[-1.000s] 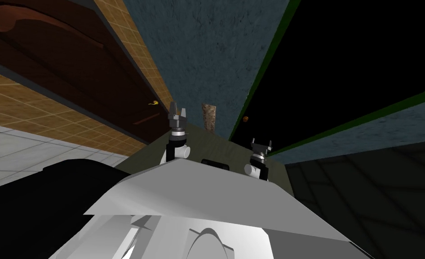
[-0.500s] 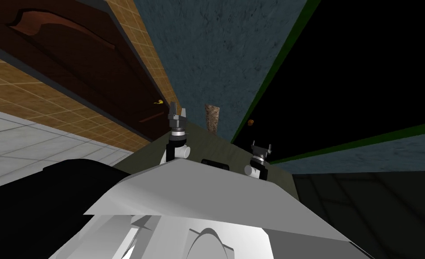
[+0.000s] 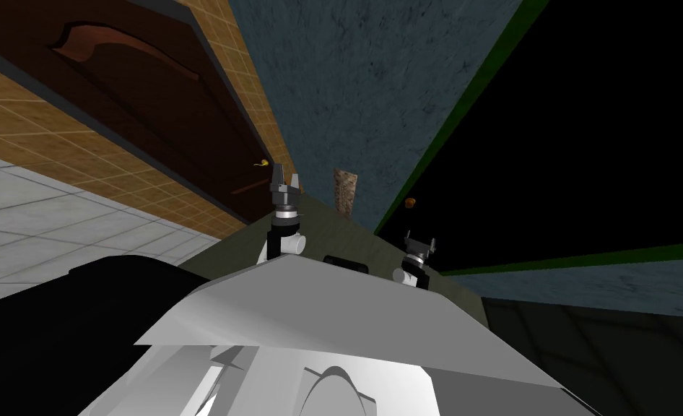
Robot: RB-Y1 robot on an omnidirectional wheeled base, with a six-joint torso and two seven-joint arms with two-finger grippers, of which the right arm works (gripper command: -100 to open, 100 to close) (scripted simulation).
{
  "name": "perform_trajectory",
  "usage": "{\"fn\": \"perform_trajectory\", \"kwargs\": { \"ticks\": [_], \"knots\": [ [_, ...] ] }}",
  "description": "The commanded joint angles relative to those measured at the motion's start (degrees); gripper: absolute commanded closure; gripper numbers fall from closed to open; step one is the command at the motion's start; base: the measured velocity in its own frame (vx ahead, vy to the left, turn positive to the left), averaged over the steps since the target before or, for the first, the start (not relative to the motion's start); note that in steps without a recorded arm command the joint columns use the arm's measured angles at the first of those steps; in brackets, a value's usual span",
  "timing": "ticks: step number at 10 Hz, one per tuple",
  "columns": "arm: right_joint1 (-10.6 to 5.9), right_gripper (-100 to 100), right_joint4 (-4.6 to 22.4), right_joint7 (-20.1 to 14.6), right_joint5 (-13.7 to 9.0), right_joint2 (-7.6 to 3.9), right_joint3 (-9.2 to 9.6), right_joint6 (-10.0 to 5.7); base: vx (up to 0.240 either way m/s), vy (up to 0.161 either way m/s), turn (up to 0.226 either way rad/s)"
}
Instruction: Pull the door open
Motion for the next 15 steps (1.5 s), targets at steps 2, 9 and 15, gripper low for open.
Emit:
{"fn": "perform_trajectory", "kwargs": {
  "ticks": [2, 9, 15],
  "knots": [
    [-1.18, -100, 3.94, -2.73, -2.19, -0.4, 0.06, -1.3, 0.098, -0.02, 0.14],
    [-2.79, -100, 12.18, -9.22, -7.35, -1.48, 0.34, -4.5, 0.101, -0.032, 0.113],
    [-4.46, -100, 20.74, -15.95, -12.71, -2.53, 0.63, -7.83, 0.132, -0.059, 0.141]
  ]
}}
